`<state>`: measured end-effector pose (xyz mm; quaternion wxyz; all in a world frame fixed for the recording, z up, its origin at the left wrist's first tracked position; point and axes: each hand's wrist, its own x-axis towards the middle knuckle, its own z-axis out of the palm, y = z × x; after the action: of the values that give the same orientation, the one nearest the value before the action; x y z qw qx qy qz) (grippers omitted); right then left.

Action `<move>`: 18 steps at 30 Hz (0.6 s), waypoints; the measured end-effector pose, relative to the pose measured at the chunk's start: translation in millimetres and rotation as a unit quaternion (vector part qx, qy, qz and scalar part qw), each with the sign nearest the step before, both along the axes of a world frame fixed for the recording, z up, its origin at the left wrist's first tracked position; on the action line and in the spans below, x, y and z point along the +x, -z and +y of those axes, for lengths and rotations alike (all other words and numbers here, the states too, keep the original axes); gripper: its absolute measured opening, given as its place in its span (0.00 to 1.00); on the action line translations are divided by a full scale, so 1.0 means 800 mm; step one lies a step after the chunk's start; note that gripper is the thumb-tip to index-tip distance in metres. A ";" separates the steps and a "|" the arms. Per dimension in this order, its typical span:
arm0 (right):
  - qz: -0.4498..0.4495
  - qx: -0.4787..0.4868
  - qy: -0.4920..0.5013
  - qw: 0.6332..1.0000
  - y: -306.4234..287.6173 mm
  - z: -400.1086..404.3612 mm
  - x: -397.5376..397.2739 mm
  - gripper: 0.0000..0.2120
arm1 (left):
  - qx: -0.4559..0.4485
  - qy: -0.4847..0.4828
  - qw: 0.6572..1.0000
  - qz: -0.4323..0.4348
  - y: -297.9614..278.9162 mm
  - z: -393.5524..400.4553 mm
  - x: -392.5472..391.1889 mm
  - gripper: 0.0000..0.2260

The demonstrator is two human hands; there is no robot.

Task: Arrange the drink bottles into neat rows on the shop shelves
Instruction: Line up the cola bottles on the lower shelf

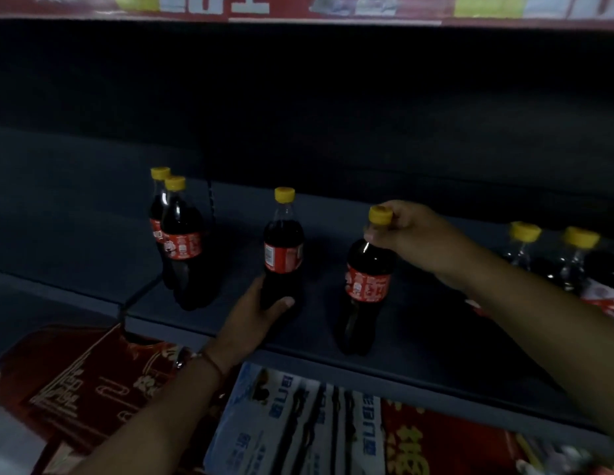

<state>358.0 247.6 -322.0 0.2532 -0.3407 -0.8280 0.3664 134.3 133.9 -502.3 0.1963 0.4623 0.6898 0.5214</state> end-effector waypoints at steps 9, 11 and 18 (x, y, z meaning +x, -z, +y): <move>-0.125 0.057 0.031 0.990 -0.041 0.023 0.085 0.12 | -0.041 0.177 0.982 -0.049 -0.003 0.028 0.098 0.25; -0.139 0.083 0.041 0.986 -0.049 0.023 0.091 0.12 | -0.030 0.169 0.984 -0.048 -0.003 0.033 0.112 0.25; -0.142 0.202 0.036 0.968 -0.035 0.029 0.083 0.12 | -0.018 0.096 0.994 0.040 0.006 0.058 0.117 0.33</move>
<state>424.4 270.6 -293.7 0.2097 -0.3609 -0.8994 0.1299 227.8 180.6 -507.0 0.2264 0.5431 0.6588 0.4689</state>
